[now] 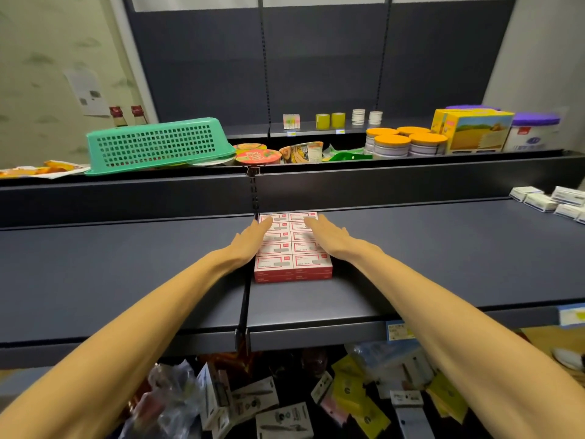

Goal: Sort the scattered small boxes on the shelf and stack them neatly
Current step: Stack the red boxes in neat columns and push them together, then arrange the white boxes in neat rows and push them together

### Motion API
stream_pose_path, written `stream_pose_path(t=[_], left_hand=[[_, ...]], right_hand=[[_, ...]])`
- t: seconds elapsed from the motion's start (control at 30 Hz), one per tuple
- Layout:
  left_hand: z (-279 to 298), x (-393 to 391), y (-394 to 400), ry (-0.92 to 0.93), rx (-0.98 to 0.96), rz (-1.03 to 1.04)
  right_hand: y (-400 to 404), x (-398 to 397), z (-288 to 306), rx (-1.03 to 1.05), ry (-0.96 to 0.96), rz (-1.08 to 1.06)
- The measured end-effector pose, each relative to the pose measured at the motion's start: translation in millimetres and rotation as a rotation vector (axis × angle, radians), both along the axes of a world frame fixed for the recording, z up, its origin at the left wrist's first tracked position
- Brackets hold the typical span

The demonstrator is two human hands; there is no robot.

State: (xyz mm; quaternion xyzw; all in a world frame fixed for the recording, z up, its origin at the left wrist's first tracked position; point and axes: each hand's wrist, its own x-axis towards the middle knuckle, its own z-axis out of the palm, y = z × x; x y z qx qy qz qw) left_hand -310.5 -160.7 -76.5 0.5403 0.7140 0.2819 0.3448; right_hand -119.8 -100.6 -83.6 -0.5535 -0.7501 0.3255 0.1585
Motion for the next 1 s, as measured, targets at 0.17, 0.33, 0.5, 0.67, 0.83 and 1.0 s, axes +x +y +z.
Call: stream_pose_path(t=[0.17,0.33,0.5,0.67,0.83,1.0], left_hand=[[-0.6,4.2,-7.5,0.077,0.042,-0.102],[-1.6,3.8,-6.6,0.144,0.074,-0.062],[-11.9,-4.4,-17.2,0.176,0.071,-0.122],[-21.7,-11.1,-10.3,0.267,0.083,-0.167],[-18.2,-12.9,-9.3,0.437,0.042,-0.155],[20.5,17.5,-3.6,0.718,0.135,-0.067]], right_hand=[[-4.8,-1.3,3.8,0.005,0.007,0.000],[-6.7,-0.4,0.7,0.010,0.013,-0.062],[-28.9,20.1,-5.6,0.021,0.048,-0.025],[-31.8,11.9,-13.1,0.123,-0.006,0.046],[-32.0,17.2,-9.8,0.092,-0.019,0.023],[-25.6,80.1,4.5,0.259,-0.116,-0.059]])
